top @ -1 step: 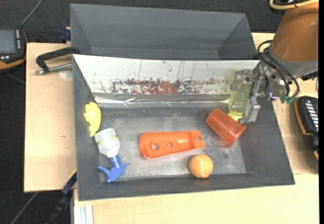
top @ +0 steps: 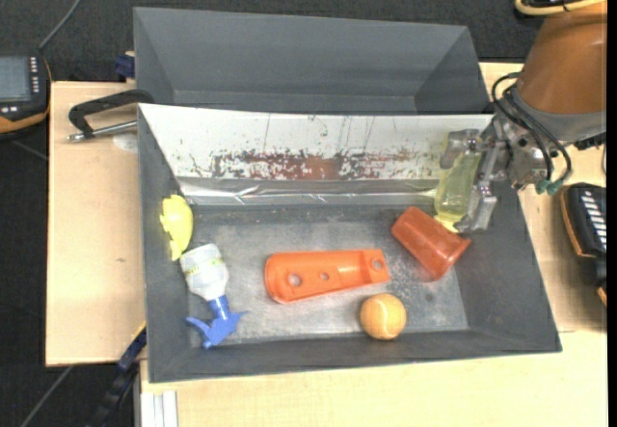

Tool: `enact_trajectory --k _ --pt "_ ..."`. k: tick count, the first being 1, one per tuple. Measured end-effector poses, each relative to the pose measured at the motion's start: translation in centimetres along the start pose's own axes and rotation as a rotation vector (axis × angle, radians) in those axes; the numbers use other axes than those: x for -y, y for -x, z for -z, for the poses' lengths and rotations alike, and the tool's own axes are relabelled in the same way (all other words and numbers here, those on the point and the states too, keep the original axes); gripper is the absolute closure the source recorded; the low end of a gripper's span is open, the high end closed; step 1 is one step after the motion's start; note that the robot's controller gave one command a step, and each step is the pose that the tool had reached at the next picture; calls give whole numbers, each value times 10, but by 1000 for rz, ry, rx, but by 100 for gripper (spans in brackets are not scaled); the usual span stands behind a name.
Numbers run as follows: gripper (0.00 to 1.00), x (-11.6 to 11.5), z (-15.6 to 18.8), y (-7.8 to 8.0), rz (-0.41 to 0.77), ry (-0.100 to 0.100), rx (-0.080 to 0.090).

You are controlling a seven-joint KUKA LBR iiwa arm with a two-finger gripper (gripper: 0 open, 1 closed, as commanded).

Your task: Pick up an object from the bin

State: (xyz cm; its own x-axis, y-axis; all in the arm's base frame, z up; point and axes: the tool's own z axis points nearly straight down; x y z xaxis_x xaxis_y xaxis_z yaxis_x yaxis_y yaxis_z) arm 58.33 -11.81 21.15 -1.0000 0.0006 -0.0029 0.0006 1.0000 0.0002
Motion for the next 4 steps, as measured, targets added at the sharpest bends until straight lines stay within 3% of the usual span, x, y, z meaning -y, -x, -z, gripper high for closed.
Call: enact_trajectory --k 1,2,3,4 --pt "0 -4 -30 -11 105 0 3" --pt "0 16 -104 -32 289 -1 7" --pt "0 0 -132 -22 390 0 3" --pt "100 -16 -135 -22 686 -13 14"
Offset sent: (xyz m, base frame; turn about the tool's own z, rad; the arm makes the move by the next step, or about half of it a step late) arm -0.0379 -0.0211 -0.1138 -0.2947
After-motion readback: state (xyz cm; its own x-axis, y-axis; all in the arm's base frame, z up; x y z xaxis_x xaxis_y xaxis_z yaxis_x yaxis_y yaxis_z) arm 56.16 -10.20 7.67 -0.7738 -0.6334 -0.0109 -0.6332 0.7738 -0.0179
